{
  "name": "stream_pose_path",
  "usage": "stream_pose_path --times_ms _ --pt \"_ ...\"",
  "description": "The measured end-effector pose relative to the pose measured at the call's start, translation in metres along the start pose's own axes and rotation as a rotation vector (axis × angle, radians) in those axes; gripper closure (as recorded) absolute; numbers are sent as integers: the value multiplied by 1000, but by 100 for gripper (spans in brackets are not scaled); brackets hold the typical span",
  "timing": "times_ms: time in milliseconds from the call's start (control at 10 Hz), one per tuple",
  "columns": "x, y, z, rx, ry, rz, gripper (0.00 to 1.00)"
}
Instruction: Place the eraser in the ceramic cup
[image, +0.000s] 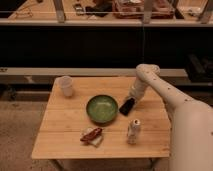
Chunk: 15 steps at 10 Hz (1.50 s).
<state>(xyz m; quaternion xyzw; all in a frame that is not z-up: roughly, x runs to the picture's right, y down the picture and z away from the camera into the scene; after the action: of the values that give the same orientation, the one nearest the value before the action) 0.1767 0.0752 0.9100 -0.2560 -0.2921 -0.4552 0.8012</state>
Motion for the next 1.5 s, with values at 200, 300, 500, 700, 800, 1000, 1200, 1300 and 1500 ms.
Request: stream_pose_path --times_ms 200,300,500,700,800,1000,1200,1300,1500 --pt "18 2 -40 -15 48 16 100" --pt "28 0 -63 -22 75 18 100" --pt "35 -31 -105 -7 104 -27 100" --pt "30 -73 -134 46 100 -74 100" --pt "23 -98 -146 91 89 -93 100" --pt "6 -134 -161 170 62 -117 100" --pt "7 -131 -162 170 65 -112 100" --pt "7 -131 -162 170 65 -111 100" --pt "7 -133 -161 170 64 -114 100"
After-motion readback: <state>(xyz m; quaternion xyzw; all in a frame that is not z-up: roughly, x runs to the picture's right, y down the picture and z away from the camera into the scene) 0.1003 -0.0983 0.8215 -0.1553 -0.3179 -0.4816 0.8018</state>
